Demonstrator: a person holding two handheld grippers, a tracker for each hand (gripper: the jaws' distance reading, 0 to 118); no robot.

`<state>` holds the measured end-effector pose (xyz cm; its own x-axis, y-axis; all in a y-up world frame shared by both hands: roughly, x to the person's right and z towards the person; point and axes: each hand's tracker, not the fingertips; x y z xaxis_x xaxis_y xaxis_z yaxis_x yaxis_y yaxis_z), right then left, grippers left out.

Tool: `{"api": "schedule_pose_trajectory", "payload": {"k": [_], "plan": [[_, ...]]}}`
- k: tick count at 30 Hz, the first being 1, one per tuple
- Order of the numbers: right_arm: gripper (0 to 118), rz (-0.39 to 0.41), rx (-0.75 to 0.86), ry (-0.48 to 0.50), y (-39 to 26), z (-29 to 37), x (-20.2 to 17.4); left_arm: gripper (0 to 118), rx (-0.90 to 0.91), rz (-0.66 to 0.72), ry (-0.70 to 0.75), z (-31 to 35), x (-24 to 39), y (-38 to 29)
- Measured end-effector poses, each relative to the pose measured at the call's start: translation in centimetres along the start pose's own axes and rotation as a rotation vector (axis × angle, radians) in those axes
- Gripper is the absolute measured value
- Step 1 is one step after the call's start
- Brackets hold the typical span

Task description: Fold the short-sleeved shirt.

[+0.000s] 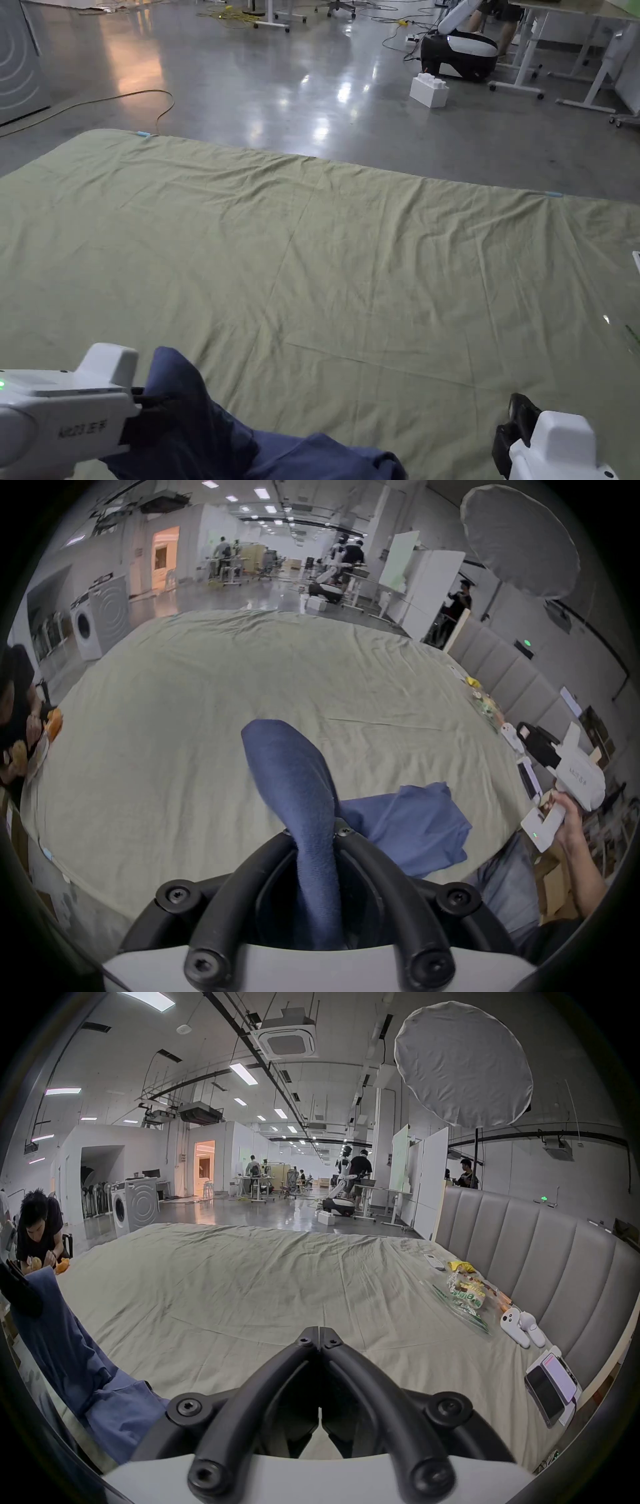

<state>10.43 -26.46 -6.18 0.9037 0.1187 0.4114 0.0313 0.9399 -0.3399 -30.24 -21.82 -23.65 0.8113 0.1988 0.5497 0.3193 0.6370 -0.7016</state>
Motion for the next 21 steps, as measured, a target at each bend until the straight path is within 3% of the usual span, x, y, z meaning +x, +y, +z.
{"api": "schedule_pose_trajectory", "payload": {"k": [12,21], "plan": [[0,-0.01,-0.007,-0.024,-0.5,0.4,1.4,11,-0.046,-0.113,-0.135,-3.5,9.5,-0.4],[0,-0.022,-0.029,-0.043,-1.7,1.0,2.1,11,-0.144,-0.07,-0.121,-11.2,17.4,-3.8]]}}
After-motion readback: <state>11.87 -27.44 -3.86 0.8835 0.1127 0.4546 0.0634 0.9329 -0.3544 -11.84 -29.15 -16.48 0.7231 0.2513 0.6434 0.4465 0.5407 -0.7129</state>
